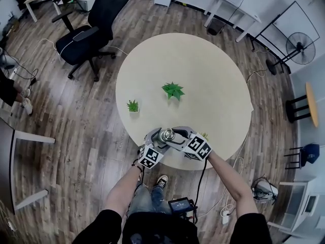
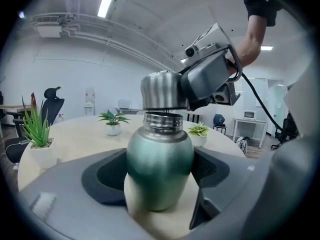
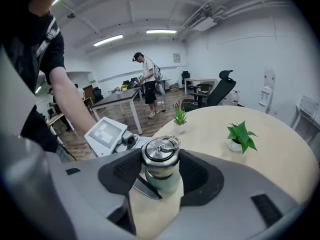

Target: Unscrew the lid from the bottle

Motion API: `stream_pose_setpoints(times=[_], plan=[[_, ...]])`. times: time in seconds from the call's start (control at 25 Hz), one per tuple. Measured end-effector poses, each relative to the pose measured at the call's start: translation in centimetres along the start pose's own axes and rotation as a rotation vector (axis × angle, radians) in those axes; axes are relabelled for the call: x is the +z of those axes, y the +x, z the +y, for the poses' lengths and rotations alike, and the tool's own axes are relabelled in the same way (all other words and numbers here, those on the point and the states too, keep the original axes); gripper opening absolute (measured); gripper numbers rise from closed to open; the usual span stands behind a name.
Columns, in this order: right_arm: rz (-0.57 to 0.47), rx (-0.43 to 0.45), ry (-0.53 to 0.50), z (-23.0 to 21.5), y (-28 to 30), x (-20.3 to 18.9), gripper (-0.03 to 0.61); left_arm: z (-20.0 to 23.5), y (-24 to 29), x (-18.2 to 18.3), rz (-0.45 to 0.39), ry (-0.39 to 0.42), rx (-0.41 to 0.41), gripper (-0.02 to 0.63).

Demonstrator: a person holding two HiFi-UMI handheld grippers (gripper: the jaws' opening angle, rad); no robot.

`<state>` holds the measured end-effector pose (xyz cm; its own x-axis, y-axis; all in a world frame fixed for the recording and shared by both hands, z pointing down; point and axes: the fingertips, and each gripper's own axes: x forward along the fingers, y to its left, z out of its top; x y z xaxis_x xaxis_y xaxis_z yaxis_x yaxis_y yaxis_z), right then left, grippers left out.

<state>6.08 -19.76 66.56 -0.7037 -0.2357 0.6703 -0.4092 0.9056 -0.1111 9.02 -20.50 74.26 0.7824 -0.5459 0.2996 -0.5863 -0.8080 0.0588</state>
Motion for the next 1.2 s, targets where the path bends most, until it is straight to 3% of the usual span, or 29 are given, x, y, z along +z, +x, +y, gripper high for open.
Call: stream_pose_setpoints(times=[0.16, 0.32, 0.44, 0.76, 1.0, 1.2], plan=[[-0.184, -0.105, 0.209, -1.0, -2.6, 1.0, 0.239, 0.2, 0.1, -0.1, 0.002, -0.003, 0.003, 0.377], [-0.382, -0.326, 0.451, -2.3, -6.0, -0.7, 0.239, 0.2, 0.0, -0.1, 0.003, -0.001, 0.006, 0.377], [-0.438, -0.476, 0.564, -2.5, -7.4, -3.1, 0.239, 0.3, -0.1, -0.1, 0.008, -0.003, 0.012, 0.377], [-0.415, -0.686, 0.703, -2.6, -7.3, -8.7, 0.239, 0.3, -0.2, -0.1, 0.026, -0.002, 0.023, 0.377], [-0.466, -0.681, 0.703, -2.0, -8.6, -7.5, 0.241, -0.3, -1.0, 1.8, -0.022, 0.004, 0.039, 0.439], [-0.511, -0.687, 0.653, -0.7, -10.9, -5.6, 0.240, -0.6, -4.2, 7.3, -0.129, 0.073, 0.119, 0.439]])
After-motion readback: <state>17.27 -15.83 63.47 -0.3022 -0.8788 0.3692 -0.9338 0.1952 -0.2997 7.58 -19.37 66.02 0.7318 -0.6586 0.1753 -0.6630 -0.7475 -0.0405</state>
